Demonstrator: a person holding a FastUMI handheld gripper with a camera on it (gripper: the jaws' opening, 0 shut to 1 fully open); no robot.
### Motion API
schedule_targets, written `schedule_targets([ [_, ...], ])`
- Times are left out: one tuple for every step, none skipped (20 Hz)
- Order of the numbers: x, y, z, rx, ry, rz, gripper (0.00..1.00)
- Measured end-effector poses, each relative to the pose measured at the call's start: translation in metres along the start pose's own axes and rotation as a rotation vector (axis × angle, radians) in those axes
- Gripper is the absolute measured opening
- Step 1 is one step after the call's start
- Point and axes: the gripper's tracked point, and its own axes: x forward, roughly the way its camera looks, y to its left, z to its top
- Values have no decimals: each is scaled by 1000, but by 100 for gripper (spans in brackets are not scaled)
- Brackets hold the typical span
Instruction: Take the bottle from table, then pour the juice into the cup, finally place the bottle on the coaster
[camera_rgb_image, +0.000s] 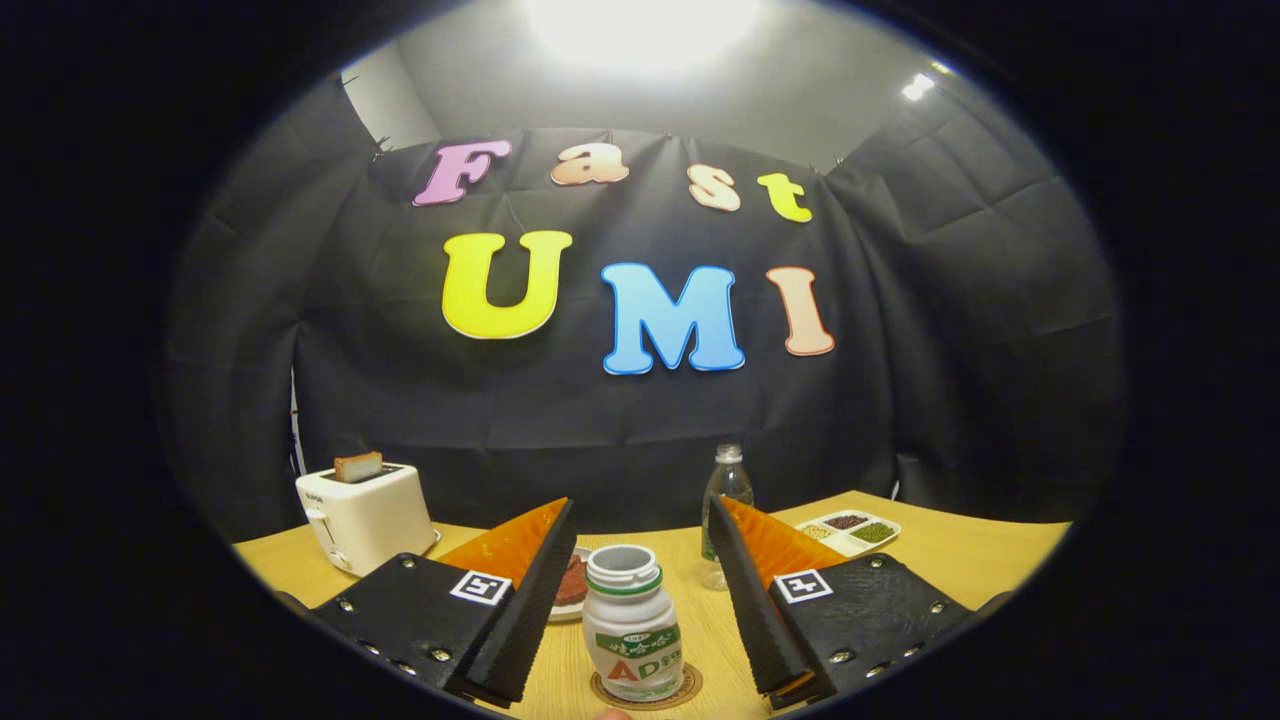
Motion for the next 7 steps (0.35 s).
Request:
schedule_targets([
  [-5, -3, 12, 1, -16, 0, 81],
  [-9, -7, 23, 4, -32, -2, 81],
  [-15, -9, 31, 9, -49, -3, 81],
  [-19, -12, 41, 17, -63, -3, 81],
  [-21, -16, 48, 27, -77, -3, 81],
  [-24, -18, 54, 35, -88, -2, 81],
  [-27, -22, 59, 42, -95, -5, 81],
])
